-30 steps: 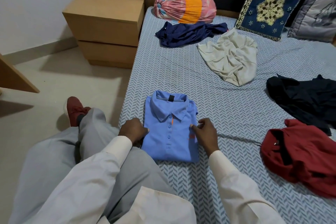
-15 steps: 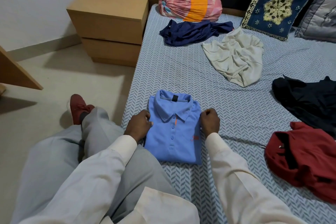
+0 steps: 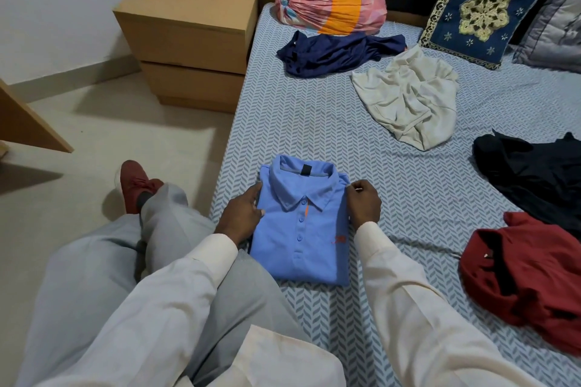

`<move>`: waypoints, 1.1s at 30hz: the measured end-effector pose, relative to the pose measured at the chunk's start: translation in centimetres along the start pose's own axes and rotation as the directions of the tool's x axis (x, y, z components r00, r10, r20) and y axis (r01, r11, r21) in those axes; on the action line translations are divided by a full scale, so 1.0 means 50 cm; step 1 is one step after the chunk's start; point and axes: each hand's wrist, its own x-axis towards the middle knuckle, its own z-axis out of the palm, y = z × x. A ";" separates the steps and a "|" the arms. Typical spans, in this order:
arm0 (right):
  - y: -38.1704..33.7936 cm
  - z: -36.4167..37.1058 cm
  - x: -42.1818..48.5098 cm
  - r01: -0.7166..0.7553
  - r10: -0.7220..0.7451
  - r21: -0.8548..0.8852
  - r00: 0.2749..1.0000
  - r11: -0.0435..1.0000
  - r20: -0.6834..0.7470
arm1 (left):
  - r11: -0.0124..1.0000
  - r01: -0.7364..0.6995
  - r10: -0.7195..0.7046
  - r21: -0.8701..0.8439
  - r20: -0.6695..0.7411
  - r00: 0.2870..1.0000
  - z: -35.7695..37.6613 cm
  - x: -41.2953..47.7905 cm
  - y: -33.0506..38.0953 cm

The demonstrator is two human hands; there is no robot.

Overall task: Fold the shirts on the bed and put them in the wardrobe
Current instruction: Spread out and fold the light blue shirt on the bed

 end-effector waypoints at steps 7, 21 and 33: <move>0.001 0.000 0.001 -0.031 0.031 -0.012 0.999 0.999 0.032 | 0.999 0.038 -0.038 0.038 -0.011 0.999 0.003 0.006 -0.002; 0.101 -0.055 -0.152 -0.117 0.112 -0.020 0.859 0.993 0.500 | 0.879 0.246 -0.373 0.409 0.267 0.888 -0.011 -0.029 0.002; 0.028 -0.049 -0.069 0.072 -0.217 0.286 0.828 0.955 0.517 | 0.964 0.115 -0.059 -0.239 0.228 0.972 0.012 0.038 0.040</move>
